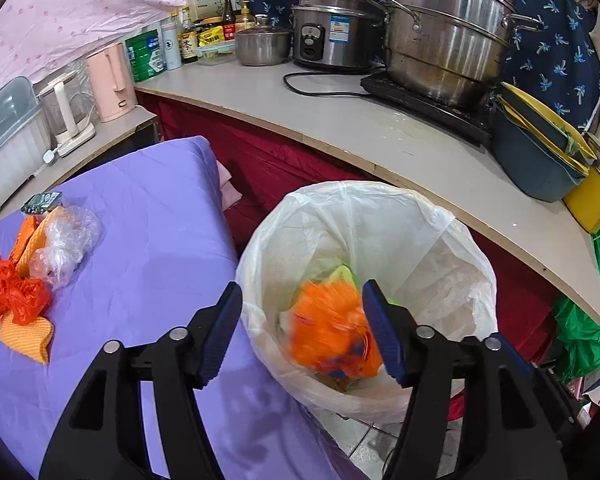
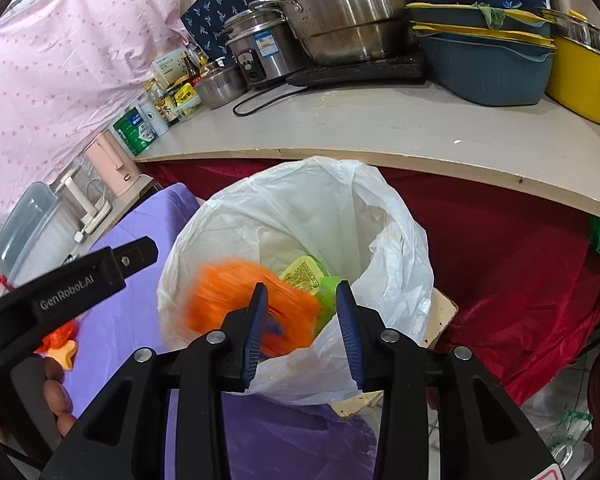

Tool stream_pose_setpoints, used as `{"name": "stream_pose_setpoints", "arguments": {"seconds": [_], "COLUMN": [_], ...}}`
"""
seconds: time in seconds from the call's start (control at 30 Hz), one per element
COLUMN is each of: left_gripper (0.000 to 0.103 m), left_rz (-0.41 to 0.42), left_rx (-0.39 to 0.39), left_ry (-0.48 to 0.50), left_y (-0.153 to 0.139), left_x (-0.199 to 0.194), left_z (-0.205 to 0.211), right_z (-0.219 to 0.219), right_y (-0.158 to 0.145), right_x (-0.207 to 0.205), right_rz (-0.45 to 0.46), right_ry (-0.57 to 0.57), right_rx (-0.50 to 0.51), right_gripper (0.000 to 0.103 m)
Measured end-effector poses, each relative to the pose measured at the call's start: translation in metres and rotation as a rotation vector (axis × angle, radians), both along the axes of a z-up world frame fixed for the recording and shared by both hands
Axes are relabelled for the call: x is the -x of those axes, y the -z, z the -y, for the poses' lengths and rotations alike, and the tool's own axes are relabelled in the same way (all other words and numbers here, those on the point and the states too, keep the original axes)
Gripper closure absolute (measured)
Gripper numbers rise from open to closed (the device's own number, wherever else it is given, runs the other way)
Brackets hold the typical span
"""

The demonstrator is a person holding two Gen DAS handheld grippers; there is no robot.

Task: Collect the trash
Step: 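Lower the green box and orange bag into the bin and open both tools, then grasp the clear plastic bag with the right tool while the left tool grasps the red bag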

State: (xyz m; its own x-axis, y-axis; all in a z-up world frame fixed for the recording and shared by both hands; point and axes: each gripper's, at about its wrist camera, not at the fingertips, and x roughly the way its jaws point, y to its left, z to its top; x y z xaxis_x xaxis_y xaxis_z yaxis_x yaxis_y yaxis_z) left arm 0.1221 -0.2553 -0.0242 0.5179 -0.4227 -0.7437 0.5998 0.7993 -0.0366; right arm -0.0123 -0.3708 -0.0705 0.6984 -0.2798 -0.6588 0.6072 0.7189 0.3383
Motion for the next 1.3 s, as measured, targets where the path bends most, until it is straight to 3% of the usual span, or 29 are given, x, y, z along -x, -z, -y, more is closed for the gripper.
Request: {"name": "stream_pose_setpoints", "arguments": {"seconds": [0.4, 0.9, 1.07, 1.3], "left_gripper": [0.04, 0.039, 0.039, 0.029], "left_rz": [0.034, 0.05, 0.048, 0.053], "left_rx": [-0.003, 0.0, 0.009, 0.018], "left_ry": [-0.053, -0.174, -0.222, -0.297], "left_y": [-0.013, -0.028, -0.032, -0.036], "left_x": [-0.003, -0.021, -0.029, -0.041], "left_z": [-0.03, -0.106, -0.137, -0.181], "right_z": [-0.021, -0.077, -0.1, -0.13], "right_y": [-0.027, -0.049, -0.056, -0.06], "right_x": [-0.005, -0.031, -0.042, -0.059], "right_rz": [0.034, 0.045, 0.046, 0.038], "right_ry": [-0.031, -0.131, -0.166, -0.224], "right_rx": [0.043, 0.083, 0.098, 0.112], "right_gripper": [0.06, 0.06, 0.054, 0.053]}}
